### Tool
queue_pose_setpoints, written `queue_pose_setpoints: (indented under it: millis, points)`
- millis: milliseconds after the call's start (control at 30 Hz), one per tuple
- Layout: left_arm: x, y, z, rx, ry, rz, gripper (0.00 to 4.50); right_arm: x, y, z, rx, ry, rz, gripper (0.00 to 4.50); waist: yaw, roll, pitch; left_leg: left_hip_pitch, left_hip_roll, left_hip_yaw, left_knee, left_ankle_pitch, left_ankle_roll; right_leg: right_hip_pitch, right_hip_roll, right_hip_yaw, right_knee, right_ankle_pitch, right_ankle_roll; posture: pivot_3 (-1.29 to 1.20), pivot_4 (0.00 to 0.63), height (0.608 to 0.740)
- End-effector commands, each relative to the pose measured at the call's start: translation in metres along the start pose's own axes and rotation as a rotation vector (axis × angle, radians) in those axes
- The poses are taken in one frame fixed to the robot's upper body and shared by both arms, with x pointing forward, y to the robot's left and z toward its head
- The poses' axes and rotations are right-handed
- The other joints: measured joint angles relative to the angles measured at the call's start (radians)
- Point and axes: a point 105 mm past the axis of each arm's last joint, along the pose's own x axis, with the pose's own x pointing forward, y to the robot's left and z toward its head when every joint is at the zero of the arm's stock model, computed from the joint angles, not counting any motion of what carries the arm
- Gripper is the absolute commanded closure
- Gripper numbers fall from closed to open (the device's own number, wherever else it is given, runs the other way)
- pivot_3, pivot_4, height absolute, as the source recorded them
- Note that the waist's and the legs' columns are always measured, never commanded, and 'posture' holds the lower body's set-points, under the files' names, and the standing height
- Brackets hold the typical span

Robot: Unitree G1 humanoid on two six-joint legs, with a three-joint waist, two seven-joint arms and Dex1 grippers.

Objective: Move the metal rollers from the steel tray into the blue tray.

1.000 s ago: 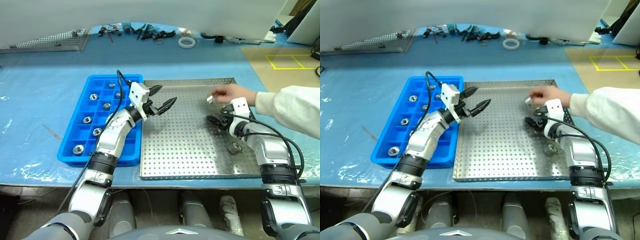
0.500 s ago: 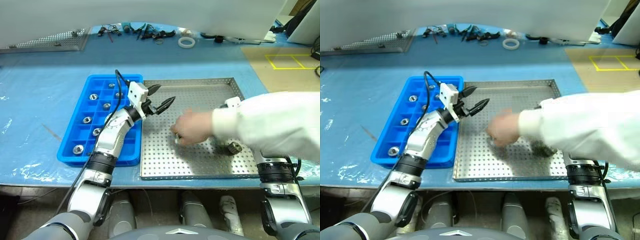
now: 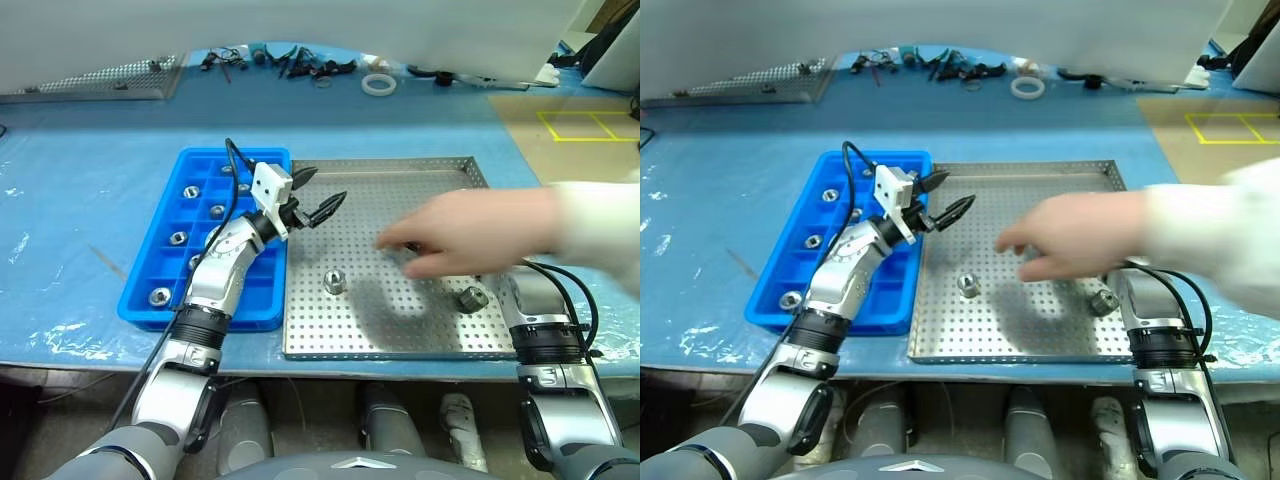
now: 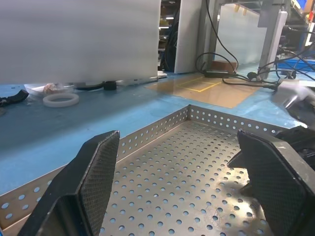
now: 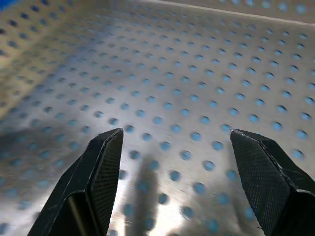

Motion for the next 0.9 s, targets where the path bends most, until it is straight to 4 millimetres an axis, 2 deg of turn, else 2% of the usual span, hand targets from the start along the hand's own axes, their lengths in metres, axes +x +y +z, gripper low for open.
queue_pose_setpoints:
  millis: [33, 167, 233, 367, 500, 533, 667, 767, 900]
  points:
    - [-0.005, 0.003, 0.018, 0.005, -0.054, -0.008, 0.47, -0.002, 0.034, 0.026, -0.092, -0.1, 0.163, 0.87, -0.001, 0.0, 0.0, 0.0, 0.0, 0.0, 0.0, 0.0, 0.0, 0.0, 0.0, 0.0, 0.0, 0.0, 0.0, -0.13, 0.15, 0.74]
    - [-0.019, 0.007, 0.019, 0.024, -0.027, -0.012, 0.47, -0.001, 0.07, 0.038, -0.106, -0.135, 0.351, 0.87, 0.0, 0.0, 0.0, 0.0, 0.0, 0.0, -0.001, 0.0, 0.0, 0.0, 0.0, 0.0, 0.0, 0.0, 0.0, -0.1, 0.15, 0.74]
    - [-0.026, 0.014, 0.021, 0.037, -0.018, 0.013, 0.47, 0.001, 0.081, 0.039, -0.112, -0.127, 0.411, 0.87, 0.002, 0.0, 0.0, 0.001, 0.0, 0.0, -0.002, 0.0, 0.0, 0.0, 0.0, 0.0, 0.0, 0.0, 0.0, -0.07, 0.15, 0.74]
    - [-0.04, 0.028, 0.028, 0.077, -0.01, 0.078, 0.47, 0.01, 0.101, 0.023, -0.155, -0.033, 0.521, 0.87, 0.005, -0.001, 0.0, 0.0, 0.0, 0.0, -0.002, 0.0, 0.0, 0.0, 0.0, 0.0, 0.0, -0.002, 0.003, -0.01, 0.15, 0.74]
    - [-0.052, 0.036, 0.033, 0.1, -0.004, 0.132, 0.47, 0.009, 0.119, 0.004, -0.168, 0.061, 0.646, 0.87, 0.015, -0.001, 0.0, 0.0, 0.0, 0.0, -0.003, 0.0, 0.0, 0.0, 0.0, -0.001, 0.0, -0.002, 0.003, 0.05, 0.15, 0.74]
    - [-0.055, 0.036, 0.032, 0.103, 0.0, 0.141, 0.47, 0.01, 0.121, -0.001, -0.17, 0.085, 0.662, 0.87, 0.018, -0.001, 0.0, 0.0, 0.0, 0.0, -0.003, 0.0, 0.0, 0.0, 0.0, -0.001, 0.0, -0.002, 0.002, 0.05, 0.15, 0.74]
    - [-0.065, 0.033, 0.033, 0.112, 0.009, 0.175, 0.47, 0.028, 0.106, -0.025, -0.236, 0.18, 0.567, 0.87, 0.032, -0.002, 0.001, 0.0, 0.0, 0.0, -0.005, 0.0, -0.001, -0.001, 0.0, -0.001, 0.0, 0.0, -0.001, 0.1, 0.15, 0.74]
    - [-0.069, 0.035, 0.035, 0.117, 0.012, 0.2, 0.47, 0.031, 0.1, -0.036, -0.291, 0.224, 0.561, 0.87, 0.041, -0.003, 0.0, 0.0, 0.0, 0.0, -0.005, 0.001, -0.002, 0.0, 0.0, -0.001, 0.0, -0.001, 0.001, 0.12, 0.15, 0.74]
    - [-0.078, 0.044, 0.044, 0.148, 0.004, 0.265, 0.47, 0.037, 0.103, -0.022, -0.26, 0.16, 0.591, 1.75, 0.053, -0.004, 0.0, 0.003, 0.0, -0.001, -0.005, 0.001, -0.002, 0.001, 0.0, -0.001, 0.001, -0.003, 0.005, 0.14, 0.15, 0.74]
